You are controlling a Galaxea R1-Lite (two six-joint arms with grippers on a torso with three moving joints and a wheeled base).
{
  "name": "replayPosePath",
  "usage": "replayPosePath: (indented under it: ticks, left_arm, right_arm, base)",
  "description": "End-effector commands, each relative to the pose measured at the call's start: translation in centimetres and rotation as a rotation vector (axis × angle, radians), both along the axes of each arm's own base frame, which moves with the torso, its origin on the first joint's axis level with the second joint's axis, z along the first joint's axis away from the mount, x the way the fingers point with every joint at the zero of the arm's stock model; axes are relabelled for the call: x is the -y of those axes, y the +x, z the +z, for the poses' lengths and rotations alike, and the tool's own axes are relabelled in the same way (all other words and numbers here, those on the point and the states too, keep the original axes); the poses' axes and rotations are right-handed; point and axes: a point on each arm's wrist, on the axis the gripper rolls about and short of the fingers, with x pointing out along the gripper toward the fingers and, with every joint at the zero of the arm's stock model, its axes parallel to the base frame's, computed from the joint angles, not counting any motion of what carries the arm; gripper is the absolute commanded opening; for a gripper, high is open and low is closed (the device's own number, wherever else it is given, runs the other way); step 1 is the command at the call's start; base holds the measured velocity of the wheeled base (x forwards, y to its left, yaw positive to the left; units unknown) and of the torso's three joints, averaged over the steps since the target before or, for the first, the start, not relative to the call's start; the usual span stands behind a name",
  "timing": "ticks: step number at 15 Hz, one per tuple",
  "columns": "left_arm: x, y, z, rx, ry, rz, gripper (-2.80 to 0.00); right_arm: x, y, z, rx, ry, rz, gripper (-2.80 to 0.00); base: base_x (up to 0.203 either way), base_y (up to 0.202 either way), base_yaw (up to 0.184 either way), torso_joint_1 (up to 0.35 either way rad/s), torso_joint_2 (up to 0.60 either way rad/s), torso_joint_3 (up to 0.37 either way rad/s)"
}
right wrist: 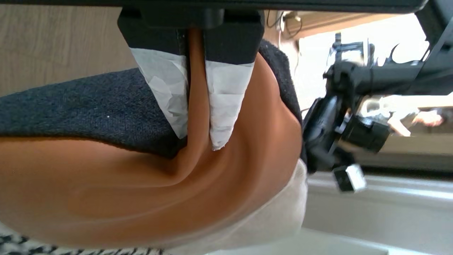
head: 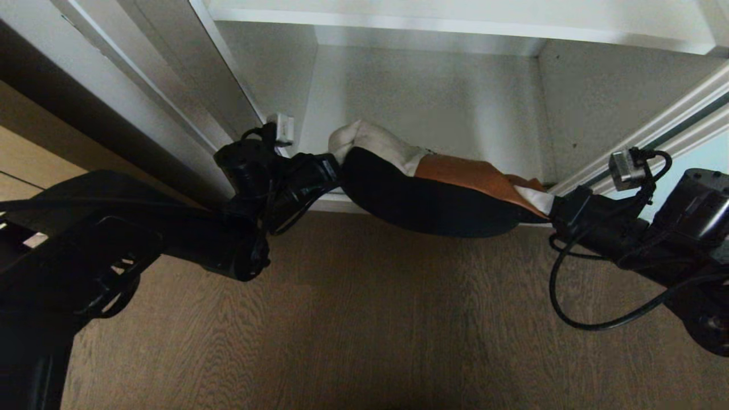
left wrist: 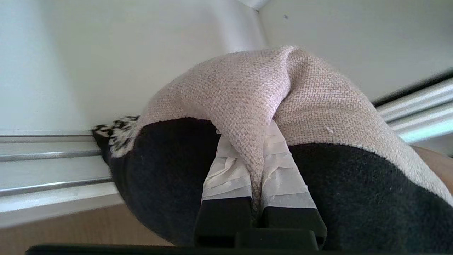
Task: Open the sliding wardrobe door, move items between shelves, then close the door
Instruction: Place the pillow on the lower shelf
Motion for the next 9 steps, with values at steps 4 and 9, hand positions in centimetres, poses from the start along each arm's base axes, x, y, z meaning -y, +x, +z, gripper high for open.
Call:
replayPosePath:
  ticks: [4,9]
  left_arm:
    - [-0.2,-1.7,4.7,0.093,-0.015,-0.057,-2.8]
    - [1.3,-3.8,9.3,0.159,-0.005,-0.135,-2.8]
  right_arm:
    - [0.1,-1.7,-0.3,0.013,0.002,0.029,-2.8]
    - [0.5,-3.5,-1.5,0.048,-0.001,0.073,-2.8]
  base:
    - [0.0,0.0,0.0,0.0,0.0,0.0]
    - [0.0,0.0,0.0,0.0,0.0,0.0]
